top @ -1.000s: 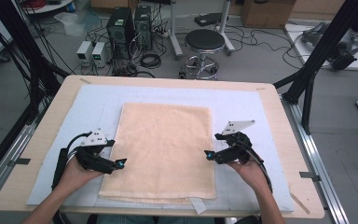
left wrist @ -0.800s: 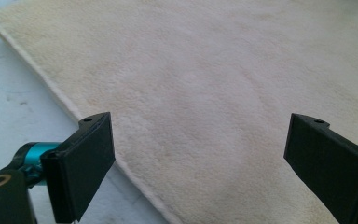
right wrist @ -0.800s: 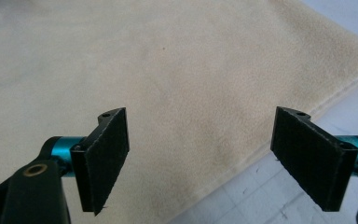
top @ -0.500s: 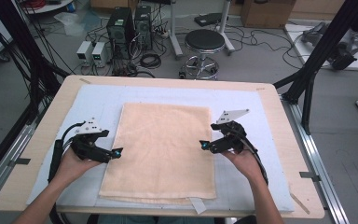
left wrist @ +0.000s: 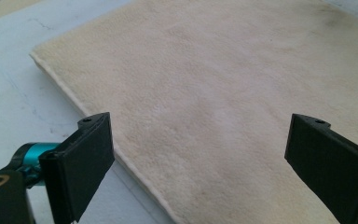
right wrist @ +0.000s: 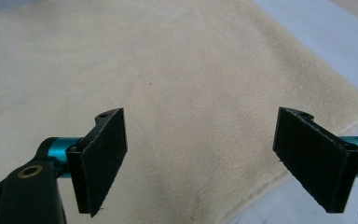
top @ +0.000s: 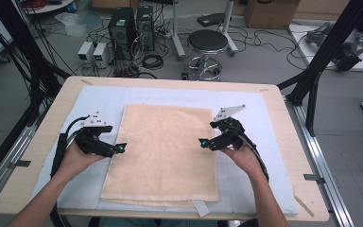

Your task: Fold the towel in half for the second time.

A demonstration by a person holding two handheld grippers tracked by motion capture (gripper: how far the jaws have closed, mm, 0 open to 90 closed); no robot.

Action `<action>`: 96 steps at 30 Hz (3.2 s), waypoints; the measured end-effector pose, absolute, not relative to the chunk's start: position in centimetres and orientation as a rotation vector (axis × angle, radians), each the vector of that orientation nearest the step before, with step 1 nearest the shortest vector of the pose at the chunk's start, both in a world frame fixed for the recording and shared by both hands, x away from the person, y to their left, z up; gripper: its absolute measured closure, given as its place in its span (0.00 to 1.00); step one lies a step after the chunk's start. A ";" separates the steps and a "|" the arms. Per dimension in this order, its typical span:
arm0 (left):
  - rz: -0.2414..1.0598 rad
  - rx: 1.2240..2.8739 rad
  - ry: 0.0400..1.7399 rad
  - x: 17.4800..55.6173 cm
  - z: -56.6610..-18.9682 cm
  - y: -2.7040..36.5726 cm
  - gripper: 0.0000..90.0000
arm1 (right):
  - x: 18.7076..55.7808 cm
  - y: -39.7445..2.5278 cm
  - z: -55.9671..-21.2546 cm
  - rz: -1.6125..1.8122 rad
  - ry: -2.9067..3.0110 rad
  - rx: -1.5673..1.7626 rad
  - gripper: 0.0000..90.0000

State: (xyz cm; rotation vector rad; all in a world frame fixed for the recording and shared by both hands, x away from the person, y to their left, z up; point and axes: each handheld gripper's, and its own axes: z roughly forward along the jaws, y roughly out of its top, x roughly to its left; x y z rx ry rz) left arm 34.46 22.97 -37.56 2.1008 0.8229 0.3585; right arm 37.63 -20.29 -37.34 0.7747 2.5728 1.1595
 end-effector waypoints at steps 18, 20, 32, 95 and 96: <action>0.426 2.047 0.973 40.8 -37.5 23.5 0.14 | 44.1 -20.7 -35.4 1.142 2.504 0.860 0.19; 0.446 2.046 0.994 41.2 -38.0 23.2 0.14 | 44.7 -20.9 -36.2 1.111 2.500 0.887 0.19; 0.398 2.023 1.142 44.2 -41.7 23.5 0.29 | 47.1 -21.4 -40.0 1.013 2.520 1.046 0.19; 0.390 1.920 0.960 39.6 -38.0 25.0 0.93 | 42.5 -23.6 -35.3 1.348 2.574 0.938 0.94; 0.380 1.917 0.949 38.7 -38.2 25.0 0.93 | 41.9 -23.6 -35.5 1.359 2.590 0.930 0.94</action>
